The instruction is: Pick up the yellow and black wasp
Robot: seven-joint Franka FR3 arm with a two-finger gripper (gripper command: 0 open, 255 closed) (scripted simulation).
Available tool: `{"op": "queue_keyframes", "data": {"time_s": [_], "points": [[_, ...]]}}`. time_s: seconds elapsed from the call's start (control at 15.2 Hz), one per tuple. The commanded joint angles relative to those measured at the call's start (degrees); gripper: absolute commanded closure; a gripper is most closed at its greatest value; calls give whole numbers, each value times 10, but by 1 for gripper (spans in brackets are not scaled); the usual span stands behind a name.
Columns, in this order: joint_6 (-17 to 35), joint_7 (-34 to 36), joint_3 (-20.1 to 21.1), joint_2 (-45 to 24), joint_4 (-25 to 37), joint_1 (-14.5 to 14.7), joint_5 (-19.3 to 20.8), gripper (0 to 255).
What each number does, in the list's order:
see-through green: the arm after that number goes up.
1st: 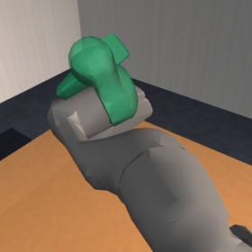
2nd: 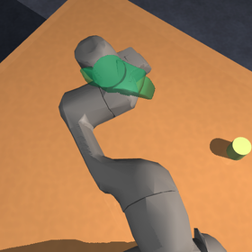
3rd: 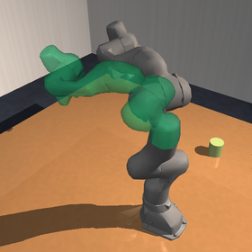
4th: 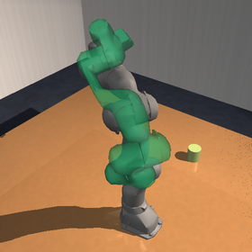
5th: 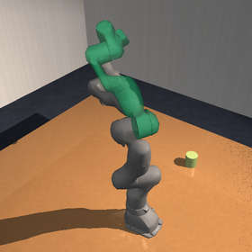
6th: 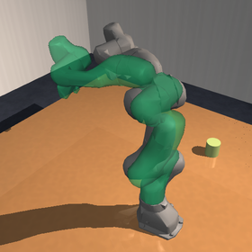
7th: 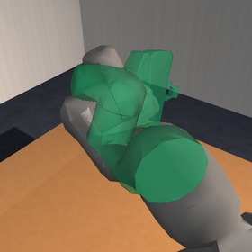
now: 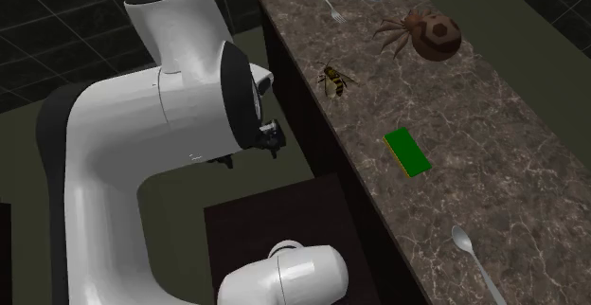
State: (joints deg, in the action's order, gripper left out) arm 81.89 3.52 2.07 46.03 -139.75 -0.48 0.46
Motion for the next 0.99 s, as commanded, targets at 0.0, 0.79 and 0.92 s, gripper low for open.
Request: {"op": "queue_keyframes", "data": {"time_s": [0.0,0.79,0.92], "points": [[0,0,0,0,0,0,0,0],[127,-161,-117,-199,82,-29,78,0],[145,-187,-133,-238,107,-31,82,0]]}}
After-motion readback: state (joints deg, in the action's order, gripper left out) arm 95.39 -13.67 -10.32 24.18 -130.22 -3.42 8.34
